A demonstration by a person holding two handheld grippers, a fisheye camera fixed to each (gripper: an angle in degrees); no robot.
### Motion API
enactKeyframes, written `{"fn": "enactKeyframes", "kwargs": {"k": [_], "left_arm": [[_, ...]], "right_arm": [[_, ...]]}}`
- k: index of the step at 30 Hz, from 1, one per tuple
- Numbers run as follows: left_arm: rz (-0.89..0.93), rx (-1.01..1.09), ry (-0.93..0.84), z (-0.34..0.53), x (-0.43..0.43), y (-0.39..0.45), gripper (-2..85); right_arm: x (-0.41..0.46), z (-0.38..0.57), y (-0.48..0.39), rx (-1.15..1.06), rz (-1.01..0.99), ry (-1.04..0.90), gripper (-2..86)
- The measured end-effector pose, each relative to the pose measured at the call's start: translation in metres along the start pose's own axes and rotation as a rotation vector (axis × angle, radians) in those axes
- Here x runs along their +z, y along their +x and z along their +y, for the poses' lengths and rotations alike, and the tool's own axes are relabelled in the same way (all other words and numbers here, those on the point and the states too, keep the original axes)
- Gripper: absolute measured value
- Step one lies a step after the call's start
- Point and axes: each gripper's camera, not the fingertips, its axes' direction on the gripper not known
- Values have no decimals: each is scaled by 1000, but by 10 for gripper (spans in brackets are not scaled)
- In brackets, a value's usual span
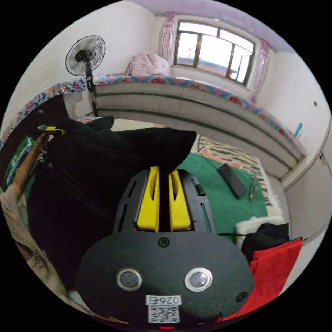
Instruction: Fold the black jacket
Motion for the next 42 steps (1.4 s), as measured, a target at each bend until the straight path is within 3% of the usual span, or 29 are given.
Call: {"fn": "enactKeyframes", "kwargs": {"k": [3, 5, 7, 11, 13, 14, 15, 16, 19, 22, 24, 26, 28, 30, 31, 34, 38, 40, 42], "left_arm": [[90, -138, -52, -16, 47, -27, 119], [159, -228, -136, -12, 77, -37, 129], [178, -216, -93, 6, 73, -27, 117], [127, -74, 50, 50, 30, 16, 9], [6, 4, -27, 81, 44, 48, -4], [-51, 0, -103, 88, 56, 52, -5], [-110, 11, -256, 99, 78, 57, -7], [-120, -6, -202, 101, 66, 59, -8], [65, -55, -115, 94, 23, 62, -10], [53, -7, 62, 97, -10, 90, -10], [72, 12, 69, 96, -3, 103, -10], [100, 21, -58, 92, 27, 109, -10], [131, -1, -379, 95, 82, 109, -9], [187, -18, -337, 98, 69, 106, -9], [302, 13, -445, 101, 65, 106, -9], [434, 64, -661, 133, 59, 114, -8], [431, -3, -443, 149, 15, 93, -7], [309, -102, -107, 142, -34, 69, -5], [163, -118, 3, 127, -50, 57, 2]], "right_arm": [[39, -23, 1, 32, 82, 12, 28], [117, -35, 17, 143, 109, -286, 66], [129, -26, 17, 204, 61, -298, 61], [109, 20, -26, 154, -70, -150, 17], [131, 48, -52, 97, -74, -253, 0], [159, 67, -68, 42, -36, -423, -5], [163, 74, -75, 13, -33, -406, -6], [146, 83, -83, 43, 6, -271, -8], [111, 91, -99, 67, -50, -203, -9], [81, 105, -134, -8, -115, -90, -9], [86, 111, -155, -29, -152, -113, -9], [123, 118, -184, -77, -166, -315, -9], [157, 133, -205, -138, -155, -544, -9], [145, 140, -217, -149, -216, -571, -9], [140, 152, -230, -202, -297, -675, -9], [120, 195, -262, -297, -272, -790, -9], [93, 220, -281, -226, -257, -623, -9], [76, 219, -292, -198, -173, -467, -9], [64, 213, -306, -176, -93, -305, -8]]}}
